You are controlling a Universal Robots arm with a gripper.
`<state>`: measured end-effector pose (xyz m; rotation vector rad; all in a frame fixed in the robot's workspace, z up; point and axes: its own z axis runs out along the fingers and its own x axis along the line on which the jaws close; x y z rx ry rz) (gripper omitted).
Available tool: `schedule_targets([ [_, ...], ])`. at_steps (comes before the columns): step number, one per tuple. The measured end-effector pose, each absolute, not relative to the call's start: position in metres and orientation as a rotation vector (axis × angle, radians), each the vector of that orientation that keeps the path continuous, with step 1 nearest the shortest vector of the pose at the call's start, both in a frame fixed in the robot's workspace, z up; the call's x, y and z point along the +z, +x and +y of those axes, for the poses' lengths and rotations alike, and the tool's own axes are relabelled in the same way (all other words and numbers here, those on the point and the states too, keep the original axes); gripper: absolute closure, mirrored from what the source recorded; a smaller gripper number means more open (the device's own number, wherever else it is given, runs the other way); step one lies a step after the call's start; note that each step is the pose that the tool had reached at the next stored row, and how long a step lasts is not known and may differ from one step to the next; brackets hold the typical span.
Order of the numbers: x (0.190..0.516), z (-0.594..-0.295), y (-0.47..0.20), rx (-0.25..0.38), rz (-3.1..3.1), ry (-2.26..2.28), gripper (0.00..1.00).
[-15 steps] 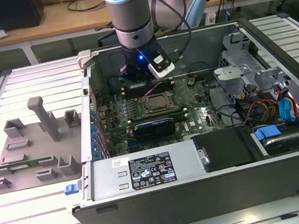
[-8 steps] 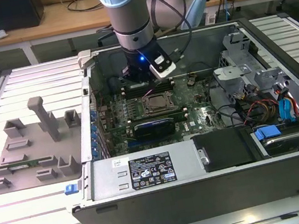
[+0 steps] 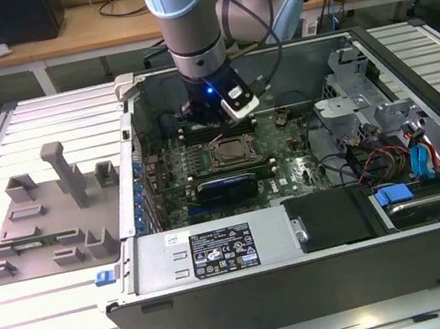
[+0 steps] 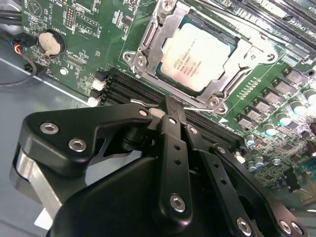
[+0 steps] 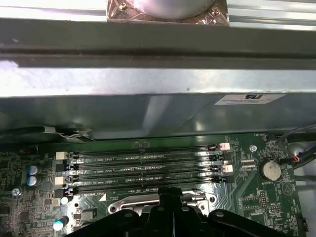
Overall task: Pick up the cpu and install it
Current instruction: 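Install the first cpu locking lever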
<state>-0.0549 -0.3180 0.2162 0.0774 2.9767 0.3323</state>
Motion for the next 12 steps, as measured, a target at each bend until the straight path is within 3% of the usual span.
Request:
schedule_targets([
  [12,0.2099,-0.3104,-0.0549,0.318,2.962,0.124,0.89],
])
